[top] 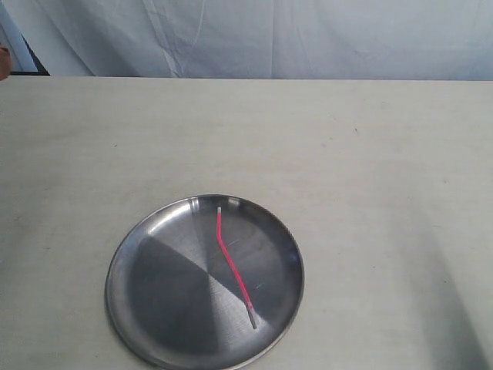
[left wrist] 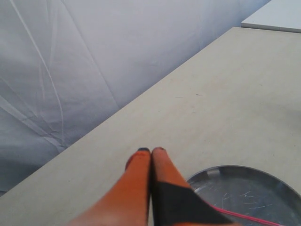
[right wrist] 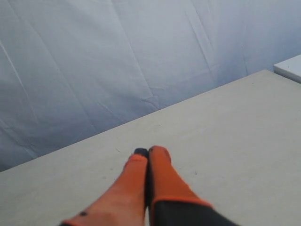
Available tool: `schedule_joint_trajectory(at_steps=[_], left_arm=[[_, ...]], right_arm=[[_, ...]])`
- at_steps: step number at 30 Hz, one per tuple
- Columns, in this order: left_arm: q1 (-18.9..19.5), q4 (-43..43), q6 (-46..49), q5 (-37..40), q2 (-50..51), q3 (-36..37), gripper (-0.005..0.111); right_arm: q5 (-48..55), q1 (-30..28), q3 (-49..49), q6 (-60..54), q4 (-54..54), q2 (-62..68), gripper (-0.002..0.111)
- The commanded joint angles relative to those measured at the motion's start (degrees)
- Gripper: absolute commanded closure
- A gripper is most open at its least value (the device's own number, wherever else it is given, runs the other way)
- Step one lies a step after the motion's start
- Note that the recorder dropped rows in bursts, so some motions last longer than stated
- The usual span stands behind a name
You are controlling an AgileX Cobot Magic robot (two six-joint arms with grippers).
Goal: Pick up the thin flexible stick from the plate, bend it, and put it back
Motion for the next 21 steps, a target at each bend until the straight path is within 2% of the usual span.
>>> schedule_joint_trajectory(at_steps=[1, 16, 19, 21], left_arm=[[0.39, -0.19, -0.53, -0.08, 0.07, -0.23, 0.107], [0.39, -0.21, -0.41, 0.14, -0.22, -0.23, 0.107], [1.45, -1.15, -0.51, -3.65, -1.64, 1.15, 0.107], [4.28, -5.96, -0.51, -11.29, -3.87, 5.03, 0.107]], right_arm=[[-0.25, -0.32, 0.23, -0.15, 0.01, -0.31, 0.108], [-0.1, -0.32, 0.23, -0.15, 0.01, -0.31, 0.108], [-0.1, -0.32, 0.23, -0.15, 0.01, -0.31, 0.108], [-0.1, -0.32, 0.23, -0.15, 0.01, -0.31, 0.108]])
